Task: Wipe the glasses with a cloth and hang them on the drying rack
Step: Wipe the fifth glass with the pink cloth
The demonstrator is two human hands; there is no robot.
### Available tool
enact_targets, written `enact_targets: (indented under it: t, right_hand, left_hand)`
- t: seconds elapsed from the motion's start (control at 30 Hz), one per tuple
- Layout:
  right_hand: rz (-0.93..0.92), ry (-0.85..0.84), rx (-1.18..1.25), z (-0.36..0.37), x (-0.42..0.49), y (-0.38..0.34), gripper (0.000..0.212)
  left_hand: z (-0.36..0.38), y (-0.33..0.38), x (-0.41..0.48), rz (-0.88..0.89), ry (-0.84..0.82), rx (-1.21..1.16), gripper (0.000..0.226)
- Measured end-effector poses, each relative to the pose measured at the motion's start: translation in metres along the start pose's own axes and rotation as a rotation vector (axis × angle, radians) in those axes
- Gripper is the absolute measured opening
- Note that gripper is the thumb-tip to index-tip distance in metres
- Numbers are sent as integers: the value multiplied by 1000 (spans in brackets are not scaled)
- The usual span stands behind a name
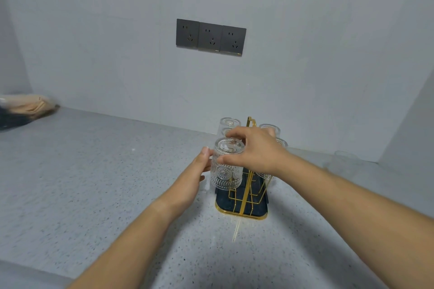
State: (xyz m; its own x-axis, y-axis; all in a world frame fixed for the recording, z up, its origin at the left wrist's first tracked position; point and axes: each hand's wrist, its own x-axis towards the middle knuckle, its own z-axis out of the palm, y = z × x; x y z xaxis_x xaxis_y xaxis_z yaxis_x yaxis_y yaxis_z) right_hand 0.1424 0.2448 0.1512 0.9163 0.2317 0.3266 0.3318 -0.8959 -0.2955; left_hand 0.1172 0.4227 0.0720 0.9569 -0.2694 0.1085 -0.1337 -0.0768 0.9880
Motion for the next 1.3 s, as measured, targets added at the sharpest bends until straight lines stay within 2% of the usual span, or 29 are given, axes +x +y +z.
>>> enact_targets:
  t: [0.13,0.4,0.83,0.97,1.03,1.13,1.17,1.2,1.3]
  right_hand:
    - [-24,-10,-75,5,0,0,75]
    - [-29,-26,-116,11,-3,2,72]
    - [-59,-95,-243,9,-5,-3,80]
    - [-79,-62,-206,6,-10,-2,81]
    - [-90,-16,-136,-1,-16,-1,77]
    - [-79,67,-43,-14,-33,9,69]
    - [-72,92,-21,-19,-41,14,67]
    - [-63,119,5,-23,-48,21,64]
    - [-11,205,132,-38,-77,49,53]
  left_hand:
    - [0,-8,1,1,7,-8,59]
    - [7,-8,-5,26,-11,-25,53]
    - [11,-3,-11,79,7,-56,41]
    - [13,-3,-14,77,29,-26,39]
    - [11,-7,-14,76,47,9,46]
    - [11,-10,-15,86,119,67,74]
    - [12,-7,-16,79,177,89,78]
    - [12,-3,-18,97,242,100,73]
    - [19,10,-22,267,414,104,41]
